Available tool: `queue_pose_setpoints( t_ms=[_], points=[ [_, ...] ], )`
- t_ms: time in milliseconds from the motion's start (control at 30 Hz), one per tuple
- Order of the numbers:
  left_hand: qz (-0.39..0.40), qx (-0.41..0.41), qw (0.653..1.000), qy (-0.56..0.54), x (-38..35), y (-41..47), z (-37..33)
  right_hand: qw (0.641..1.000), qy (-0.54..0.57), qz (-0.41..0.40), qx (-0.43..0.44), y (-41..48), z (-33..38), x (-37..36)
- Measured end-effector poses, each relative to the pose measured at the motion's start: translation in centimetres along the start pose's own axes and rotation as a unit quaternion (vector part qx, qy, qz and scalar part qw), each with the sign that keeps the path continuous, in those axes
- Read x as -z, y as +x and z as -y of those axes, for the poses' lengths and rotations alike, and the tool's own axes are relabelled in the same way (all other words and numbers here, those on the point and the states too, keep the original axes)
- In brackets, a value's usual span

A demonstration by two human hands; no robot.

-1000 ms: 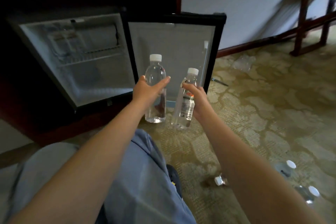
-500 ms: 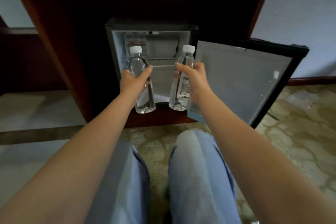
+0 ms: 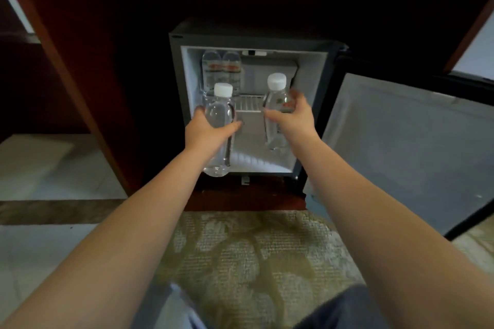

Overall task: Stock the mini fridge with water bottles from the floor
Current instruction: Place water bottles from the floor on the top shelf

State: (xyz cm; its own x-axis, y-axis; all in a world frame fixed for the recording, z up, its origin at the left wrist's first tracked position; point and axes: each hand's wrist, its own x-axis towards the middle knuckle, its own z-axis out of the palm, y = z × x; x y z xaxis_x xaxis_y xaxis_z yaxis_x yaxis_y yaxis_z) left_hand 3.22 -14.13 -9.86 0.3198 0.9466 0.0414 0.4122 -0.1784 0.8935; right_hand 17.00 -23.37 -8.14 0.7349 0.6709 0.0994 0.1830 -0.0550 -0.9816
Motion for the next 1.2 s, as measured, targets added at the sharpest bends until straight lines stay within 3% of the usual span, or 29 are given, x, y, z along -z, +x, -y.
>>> queue_pose_setpoints(
  t_ms=[300,633,1067,1200],
  points=[
    [-0.011,-0.050,0.999,-0.009,-3.7,9.1,-2.0,0.995,-0.008,-0.042,0.092,10.1,-0.2,-0.2],
    [-0.121,-0.116,0.985,-0.041,-6.7,13.2,-2.4,0.997,0.014,-0.054,0.048,16.2,-4.7,-1.2],
    [-0.129,-0.158,0.977,-0.063,-7.2,15.5,-0.7,0.993,-0.061,0.000,0.101,21.4,-5.2,-4.2],
    [-0.129,-0.152,0.977,-0.077,-7.1,16.0,-0.6,0.984,-0.132,0.034,0.117,21.9,-4.6,-3.1]
  ],
)
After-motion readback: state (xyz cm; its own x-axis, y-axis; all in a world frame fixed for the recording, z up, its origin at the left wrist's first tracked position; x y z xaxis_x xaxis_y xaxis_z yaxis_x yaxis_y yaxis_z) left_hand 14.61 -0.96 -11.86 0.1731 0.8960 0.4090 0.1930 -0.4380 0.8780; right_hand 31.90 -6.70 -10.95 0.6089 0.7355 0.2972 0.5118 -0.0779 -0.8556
